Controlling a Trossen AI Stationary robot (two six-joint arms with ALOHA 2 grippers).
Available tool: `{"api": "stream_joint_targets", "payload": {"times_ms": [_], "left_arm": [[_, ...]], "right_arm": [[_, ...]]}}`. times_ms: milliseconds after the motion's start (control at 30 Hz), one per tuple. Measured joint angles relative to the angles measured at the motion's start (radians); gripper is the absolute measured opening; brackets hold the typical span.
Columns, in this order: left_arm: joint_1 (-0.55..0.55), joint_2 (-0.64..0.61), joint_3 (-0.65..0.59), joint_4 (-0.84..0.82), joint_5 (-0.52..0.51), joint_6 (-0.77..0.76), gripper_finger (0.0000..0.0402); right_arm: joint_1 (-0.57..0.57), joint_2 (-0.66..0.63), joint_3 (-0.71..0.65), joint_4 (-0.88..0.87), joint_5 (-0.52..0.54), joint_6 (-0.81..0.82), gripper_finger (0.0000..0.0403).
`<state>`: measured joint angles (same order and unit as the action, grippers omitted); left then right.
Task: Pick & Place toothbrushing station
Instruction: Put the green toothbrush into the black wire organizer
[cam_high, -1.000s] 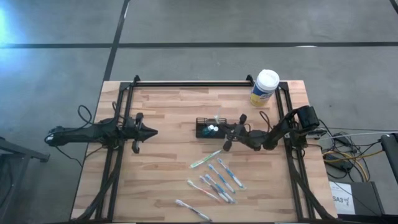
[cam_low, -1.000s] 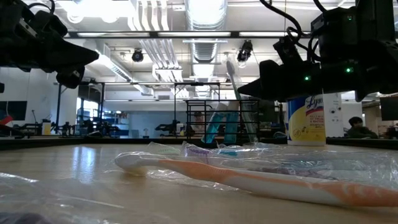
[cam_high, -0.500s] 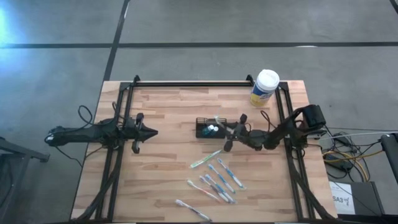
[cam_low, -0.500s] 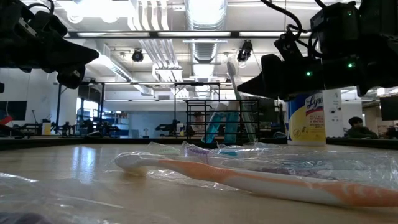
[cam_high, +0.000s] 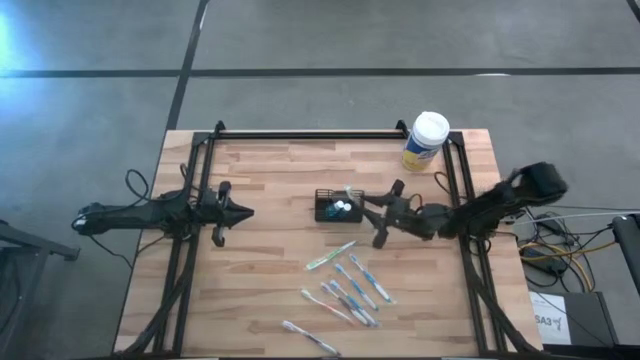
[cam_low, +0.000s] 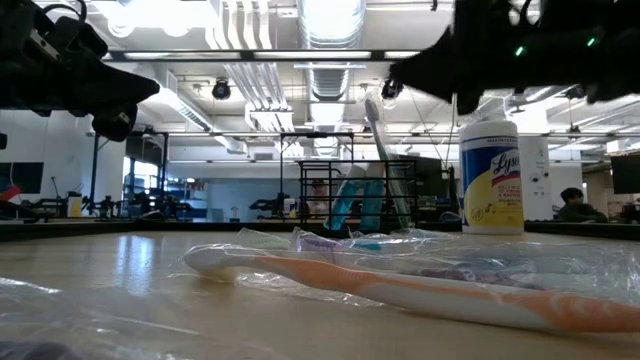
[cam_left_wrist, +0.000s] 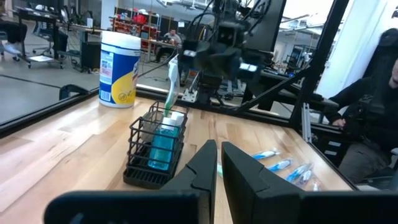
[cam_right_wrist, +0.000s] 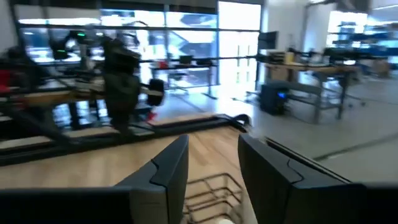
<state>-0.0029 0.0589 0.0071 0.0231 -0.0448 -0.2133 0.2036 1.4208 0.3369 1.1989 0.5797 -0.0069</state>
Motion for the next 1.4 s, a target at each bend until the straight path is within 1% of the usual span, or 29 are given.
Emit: {"api": "stream_joint_targets", "payload": {"times_ms": [67,167,233,267,367,467,533,667,767,867,1000,1100,1333,1400], "left_arm": [[0.0,0.0,0.0,0.0,0.0,0.001,0.0028],[0.0,0.0,0.0,0.0,0.0,0.001,0.0028],[0.0,0.0,0.0,0.0,0.0,0.002,0.0028],[0.001,0.0,0.0,0.0,0.0,0.003,0.0028],[0.001,0.0,-0.001,0.002,0.0,0.013,0.0028],[0.001,0.0,-0.001,0.003,-0.002,0.027,0.0028],[0.001,0.0,-0.001,0.002,-0.002,0.03,0.0028],[0.001,0.0,-0.001,0.001,-0.002,0.03,0.0028],[0.001,0.0,-0.001,0.001,-0.001,0.03,0.0028],[0.0,0.0,-0.001,-0.005,0.0,0.038,0.0028],[0.0,0.0,-0.001,-0.016,0.001,0.064,0.0028],[0.0,0.0,0.0,-0.017,0.002,0.064,0.0028],[0.0,0.003,0.0,-0.021,0.003,0.062,0.0028],[0.0,0.006,0.0,-0.022,0.005,0.062,0.0028]], "right_arm": [[0.037,-0.09,0.001,-0.112,0.004,-0.001,0.0121],[0.104,-0.232,0.019,-0.303,0.039,0.002,0.0101],[0.156,-0.325,0.052,-0.498,0.084,0.024,0.0079],[0.181,-0.367,0.079,-0.625,0.115,0.047,0.0066],[0.25,-0.468,0.188,-1.039,0.188,0.171,0.0021],[0.304,-0.504,0.302,-1.374,0.223,0.343,0.0014],[0.334,-0.503,0.372,-1.537,0.231,0.446,0.0013],[0.379,-0.46,0.491,-1.82,0.227,0.666,0.0013],[0.415,-0.4,0.564,-1.98,0.184,0.806,0.0012],[0.475,-0.326,0.629,-2.035,0.131,0.868,0.0012],[0.561,-0.206,0.739,-2.04,0.093,0.88,0.0012],[0.612,-0.1,0.861,-2.134,0.091,0.93,0.0012],[0.724,0.141,1.216,-2.506,0.092,1.125,0.0012],[0.754,0.194,1.313,-2.617,0.084,1.215,0.0012]]}}
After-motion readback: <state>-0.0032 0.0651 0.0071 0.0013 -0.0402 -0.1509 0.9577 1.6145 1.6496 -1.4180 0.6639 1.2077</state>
